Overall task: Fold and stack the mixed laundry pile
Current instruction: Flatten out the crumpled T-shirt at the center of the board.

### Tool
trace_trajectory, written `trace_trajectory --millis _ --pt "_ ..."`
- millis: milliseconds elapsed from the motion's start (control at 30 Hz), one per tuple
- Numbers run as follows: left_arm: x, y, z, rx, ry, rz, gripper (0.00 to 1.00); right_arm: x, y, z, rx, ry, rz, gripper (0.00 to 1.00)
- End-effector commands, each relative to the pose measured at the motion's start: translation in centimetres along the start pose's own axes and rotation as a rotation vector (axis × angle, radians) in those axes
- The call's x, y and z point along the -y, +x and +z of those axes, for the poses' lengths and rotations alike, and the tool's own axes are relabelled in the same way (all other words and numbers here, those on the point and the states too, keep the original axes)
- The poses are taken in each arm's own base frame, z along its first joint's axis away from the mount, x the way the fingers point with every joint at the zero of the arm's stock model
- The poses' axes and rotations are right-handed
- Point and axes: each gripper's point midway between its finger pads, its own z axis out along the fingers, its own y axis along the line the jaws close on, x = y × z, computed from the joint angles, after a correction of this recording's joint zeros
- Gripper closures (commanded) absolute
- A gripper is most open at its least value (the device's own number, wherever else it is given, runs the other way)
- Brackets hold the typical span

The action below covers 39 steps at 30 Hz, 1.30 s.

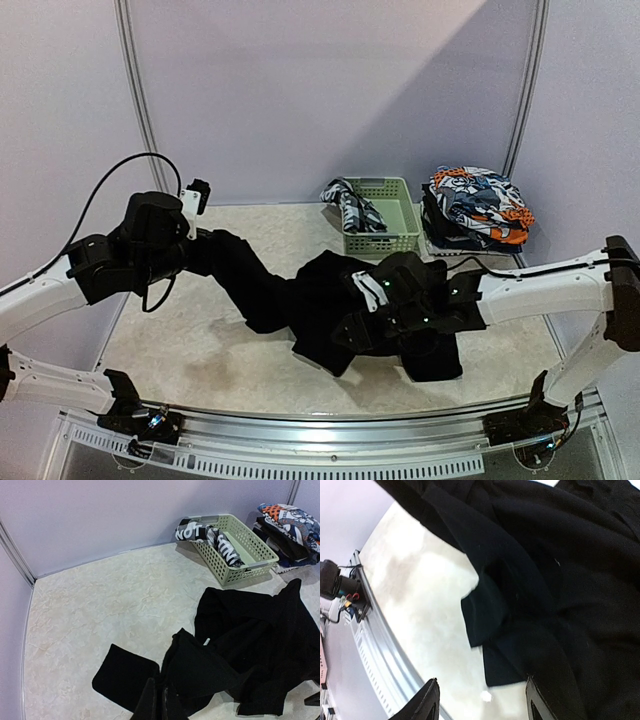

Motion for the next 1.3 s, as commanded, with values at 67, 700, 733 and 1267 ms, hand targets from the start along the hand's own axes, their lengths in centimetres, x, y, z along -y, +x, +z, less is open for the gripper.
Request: trace_trajectory --millis 67,700,733,1267 --pt "-0.3 0.9 0.1 -0.019 -0.005 -0.001 1.0 -1.1 -3.5 2.5 0.064 0.01 -0.048 0.41" --pt "-0.6 1.2 -0.4 -0.017 -0.004 0.005 1.0 1.7 -3.7 6.1 0.059 0.149 -0.045 0.44" --pt "-0.6 1.2 -0.4 -0.016 -0.005 0.006 1.0 1.5 -3.8 6.1 0.061 0.143 -0.047 0.47" --pt "-1.5 0.3 -0.9 0.002 -0.049 0.002 1.0 1.0 -5.7 3.4 0.077 0.189 -0.091 1.0"
